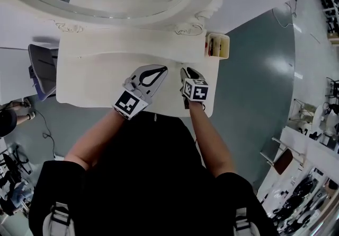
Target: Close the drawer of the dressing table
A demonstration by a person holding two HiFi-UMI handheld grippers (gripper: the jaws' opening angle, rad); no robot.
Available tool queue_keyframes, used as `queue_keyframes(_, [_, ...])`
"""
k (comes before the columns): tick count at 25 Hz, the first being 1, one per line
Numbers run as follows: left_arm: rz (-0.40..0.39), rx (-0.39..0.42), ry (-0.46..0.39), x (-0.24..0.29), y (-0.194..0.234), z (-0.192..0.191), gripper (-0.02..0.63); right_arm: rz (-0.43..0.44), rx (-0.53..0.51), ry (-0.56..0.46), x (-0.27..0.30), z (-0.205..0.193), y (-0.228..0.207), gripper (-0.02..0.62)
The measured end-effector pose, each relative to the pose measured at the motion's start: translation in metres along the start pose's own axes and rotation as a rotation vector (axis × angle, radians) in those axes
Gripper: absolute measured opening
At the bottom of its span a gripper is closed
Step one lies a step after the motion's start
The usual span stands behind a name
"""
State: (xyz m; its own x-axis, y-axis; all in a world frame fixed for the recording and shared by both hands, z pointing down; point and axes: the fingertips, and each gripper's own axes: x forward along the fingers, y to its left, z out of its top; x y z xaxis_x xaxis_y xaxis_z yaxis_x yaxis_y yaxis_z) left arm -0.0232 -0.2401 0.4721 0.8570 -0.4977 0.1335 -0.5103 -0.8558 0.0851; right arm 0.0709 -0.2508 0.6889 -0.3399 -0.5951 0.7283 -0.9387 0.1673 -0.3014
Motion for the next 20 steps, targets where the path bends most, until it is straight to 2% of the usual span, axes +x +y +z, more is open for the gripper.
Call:
queue_keyframes(5, [0.009,0.009,-0.003,-0.002,-0.013,0.006,-0.006,0.076,-0.068,-0.171,-0.045,0.037,0.018,0.097])
queue_keyframes(12, [0.030,0.032,-0.016,-0.003,-0.029,0.021,-0.006,0.169,-0.134,-0.354,-0.111,0.081,0.041,0.095])
queue_keyframes(20, [0.063,0.020,-0.035,-0.009,-0.048,0.044,-0.006,0.260,-0.337,-0.543,-0.192,0.114,0.077,0.071])
